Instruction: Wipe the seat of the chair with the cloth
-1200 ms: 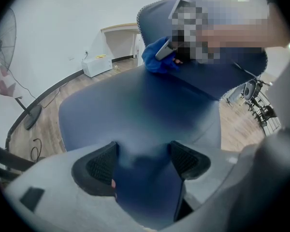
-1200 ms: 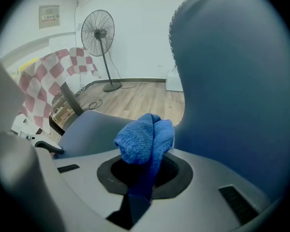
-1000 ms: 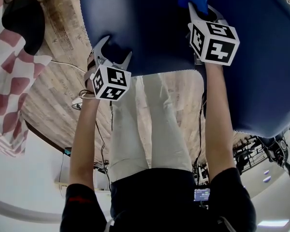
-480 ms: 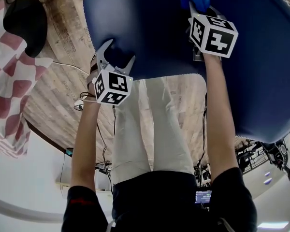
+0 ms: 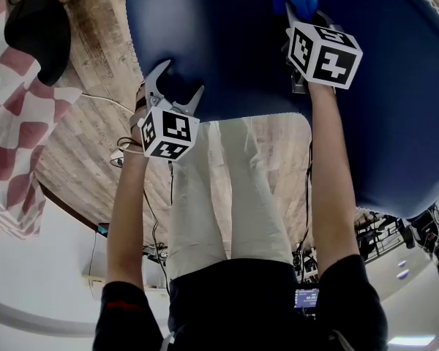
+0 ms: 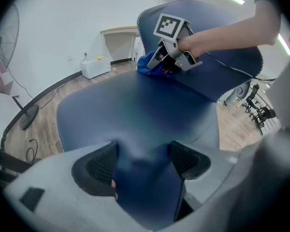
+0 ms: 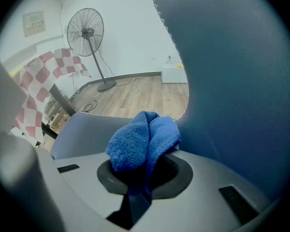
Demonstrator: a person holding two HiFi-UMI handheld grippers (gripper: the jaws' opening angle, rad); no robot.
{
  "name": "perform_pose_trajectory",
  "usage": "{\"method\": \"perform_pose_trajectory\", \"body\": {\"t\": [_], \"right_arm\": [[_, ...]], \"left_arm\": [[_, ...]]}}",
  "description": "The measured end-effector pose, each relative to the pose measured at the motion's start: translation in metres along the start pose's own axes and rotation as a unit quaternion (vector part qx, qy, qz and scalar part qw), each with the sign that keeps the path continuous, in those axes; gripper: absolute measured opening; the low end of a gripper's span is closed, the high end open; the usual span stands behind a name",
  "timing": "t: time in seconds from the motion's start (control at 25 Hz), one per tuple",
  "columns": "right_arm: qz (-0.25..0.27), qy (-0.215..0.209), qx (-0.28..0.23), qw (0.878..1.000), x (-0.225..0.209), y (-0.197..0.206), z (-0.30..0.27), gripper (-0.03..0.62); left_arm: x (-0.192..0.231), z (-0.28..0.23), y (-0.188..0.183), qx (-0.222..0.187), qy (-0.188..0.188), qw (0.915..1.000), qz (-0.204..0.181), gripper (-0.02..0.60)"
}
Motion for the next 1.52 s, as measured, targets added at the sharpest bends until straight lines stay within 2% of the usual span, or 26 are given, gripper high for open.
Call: {"method": "perform_pose_trajectory", "body": {"t": [0.4, 0.92, 1.52], "right_arm": [[0.016, 0.003, 0.001, 1.0, 0.009, -0.006, -0.001, 0.041], [0.062, -0.059, -0.007, 0.996, 0.075, -0.03, -0.013, 0.041], [0.124, -0.143, -0.01, 0.982, 0.157, -0.044, -0.016, 0.041]], "left_arm": [[0.001, 0.001, 0.001, -0.005, 0.016, 0.9999, 0.005, 0.35], [0.004, 0.002, 0.004, -0.012, 0.015, 0.9998, 0.003, 0.35], [0.009, 0.005, 0.003, -0.024, 0.019, 0.9995, 0.001, 0.35]]}}
Point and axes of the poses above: the fingertips, and each gripper's own axes: z backward along the fingers, x to its left, y out of its underside, the point moved 8 cm from there along z, backward along the fingers, and after that the axes turned 7 degrees about y, right-handed, at the moved point
